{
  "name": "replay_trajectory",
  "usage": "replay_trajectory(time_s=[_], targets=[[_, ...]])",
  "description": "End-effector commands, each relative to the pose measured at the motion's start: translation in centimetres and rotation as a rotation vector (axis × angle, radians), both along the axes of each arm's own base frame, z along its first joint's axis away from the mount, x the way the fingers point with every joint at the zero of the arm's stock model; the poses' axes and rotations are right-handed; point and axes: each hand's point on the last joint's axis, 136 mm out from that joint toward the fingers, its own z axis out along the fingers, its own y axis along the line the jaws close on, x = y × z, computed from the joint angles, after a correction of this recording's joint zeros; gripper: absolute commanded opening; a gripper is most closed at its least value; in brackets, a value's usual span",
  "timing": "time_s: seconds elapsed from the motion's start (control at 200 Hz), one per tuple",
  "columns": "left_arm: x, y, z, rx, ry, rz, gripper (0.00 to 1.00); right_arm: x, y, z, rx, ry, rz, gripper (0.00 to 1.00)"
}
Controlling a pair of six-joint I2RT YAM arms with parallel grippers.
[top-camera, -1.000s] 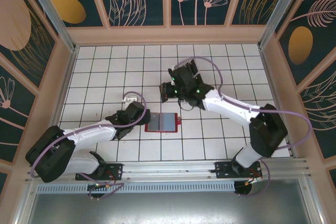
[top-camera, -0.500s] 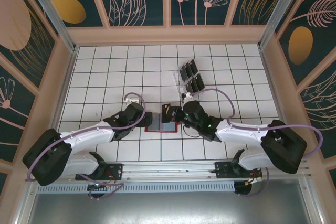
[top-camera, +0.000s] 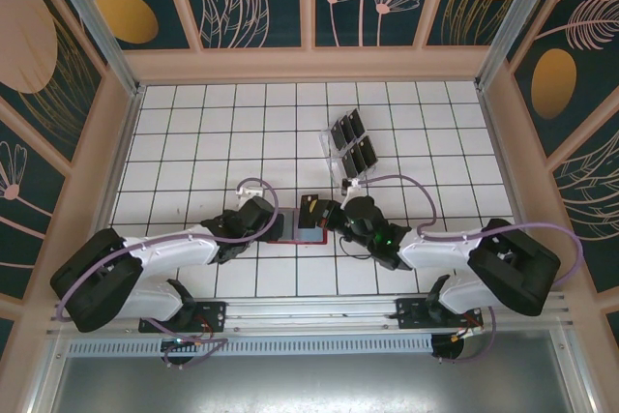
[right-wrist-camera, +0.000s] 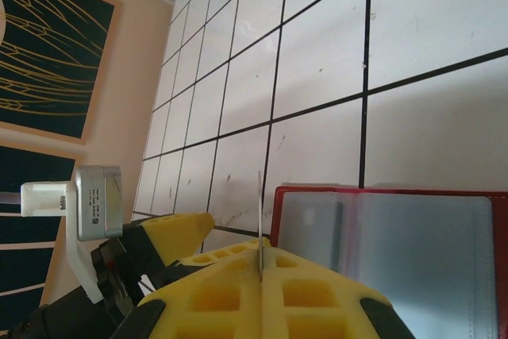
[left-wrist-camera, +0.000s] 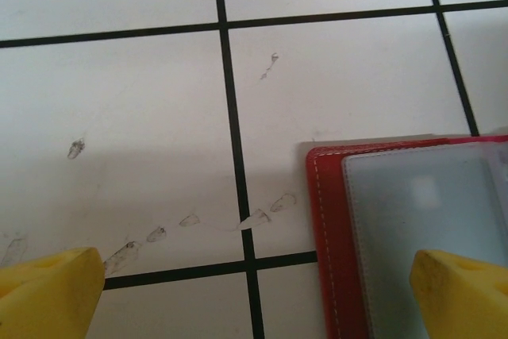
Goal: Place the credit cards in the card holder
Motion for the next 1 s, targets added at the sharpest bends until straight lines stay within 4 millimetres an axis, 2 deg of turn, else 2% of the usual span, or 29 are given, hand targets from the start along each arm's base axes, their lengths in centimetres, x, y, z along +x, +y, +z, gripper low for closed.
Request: replay_trajectory(time_s=[0.0, 0.395, 0.621, 0.996], targets=[[-0.7, 1.1, -1.2, 0.043, 0.026, 0.035, 0.99, 0.5, 0.1, 0.6, 0.045, -0.036, -0.035, 0.00], [-1.5, 2.0, -2.7, 0.067, 0.068, 0.090, 0.99, 0.7, 0.2, -0.7, 0.007, -0.076, -0.046, 0.00], [-1.7, 2.4, -2.9, 0.074, 0.076, 0.110, 0.99, 0.8, 0.3, -1.5, 0.006, -0.096, -0.047, 0.00], [-2.0, 2.5, -2.9, 0.068, 0.078, 0.119, 0.99, 0.8, 1.5, -2.7, 0.043, -0.073, -0.018, 0.00]])
